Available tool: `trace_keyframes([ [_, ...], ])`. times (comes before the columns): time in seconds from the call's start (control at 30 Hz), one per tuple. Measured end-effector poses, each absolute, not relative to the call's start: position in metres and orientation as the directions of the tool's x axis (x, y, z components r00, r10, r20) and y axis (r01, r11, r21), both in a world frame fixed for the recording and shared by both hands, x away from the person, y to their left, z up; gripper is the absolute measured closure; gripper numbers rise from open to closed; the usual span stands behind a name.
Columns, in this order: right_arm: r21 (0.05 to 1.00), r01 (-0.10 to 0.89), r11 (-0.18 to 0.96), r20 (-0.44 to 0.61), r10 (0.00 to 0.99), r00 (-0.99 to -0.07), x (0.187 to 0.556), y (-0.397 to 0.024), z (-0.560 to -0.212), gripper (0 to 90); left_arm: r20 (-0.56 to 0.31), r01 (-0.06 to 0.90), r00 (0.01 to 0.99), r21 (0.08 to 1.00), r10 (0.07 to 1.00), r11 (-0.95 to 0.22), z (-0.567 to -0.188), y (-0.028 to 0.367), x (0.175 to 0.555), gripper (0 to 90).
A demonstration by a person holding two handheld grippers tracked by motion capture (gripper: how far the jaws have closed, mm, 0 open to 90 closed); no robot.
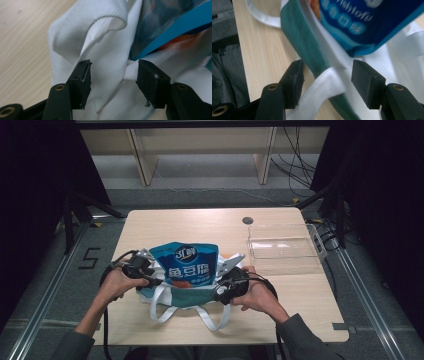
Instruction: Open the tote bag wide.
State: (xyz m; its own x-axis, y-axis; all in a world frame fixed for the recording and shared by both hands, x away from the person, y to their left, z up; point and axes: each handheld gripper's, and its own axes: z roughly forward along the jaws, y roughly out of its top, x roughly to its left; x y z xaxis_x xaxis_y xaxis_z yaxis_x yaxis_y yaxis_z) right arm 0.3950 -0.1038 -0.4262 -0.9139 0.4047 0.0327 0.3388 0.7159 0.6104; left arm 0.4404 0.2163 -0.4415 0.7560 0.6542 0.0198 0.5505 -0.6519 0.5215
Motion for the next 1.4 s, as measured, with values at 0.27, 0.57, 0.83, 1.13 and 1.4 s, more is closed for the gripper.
trace_keyframes([
  [0.27, 0.509, 0.272, 0.817, 0.006, 0.313, -0.95, 0.393, -0.101, -0.441, 79.1, 0.041, 0.528, 0.759, 0.545, 0.65, -0.651, -0.447, 0.212, 0.445, 78.1],
  [0.57, 0.392, 0.294, 0.872, 0.065, 0.293, -0.954, 0.368, -0.103, -0.455, 82.4, 0.056, 0.526, 0.737, 0.579, 0.674, -0.623, -0.434, 0.224, 0.46, 87.4],
  [0.83, 0.34, 0.247, 0.907, 0.051, 0.245, -0.968, 0.363, -0.097, -0.475, 82.7, -0.013, 0.621, 0.68, 0.542, 0.733, -0.566, -0.47, 0.227, 0.484, 87.4],
  [1.13, 0.364, 0.308, 0.879, 0.103, 0.291, -0.951, 0.365, -0.099, -0.473, 75.1, -0.048, 0.611, 0.685, 0.581, 0.727, -0.538, -0.45, 0.229, 0.466, 69.1],
  [1.4, 0.557, 0.319, 0.767, 0.1, 0.319, -0.942, 0.369, -0.117, -0.432, 54.8, -0.094, 0.575, 0.716, 0.642, 0.692, -0.507, -0.415, 0.229, 0.424, 62.2],
])
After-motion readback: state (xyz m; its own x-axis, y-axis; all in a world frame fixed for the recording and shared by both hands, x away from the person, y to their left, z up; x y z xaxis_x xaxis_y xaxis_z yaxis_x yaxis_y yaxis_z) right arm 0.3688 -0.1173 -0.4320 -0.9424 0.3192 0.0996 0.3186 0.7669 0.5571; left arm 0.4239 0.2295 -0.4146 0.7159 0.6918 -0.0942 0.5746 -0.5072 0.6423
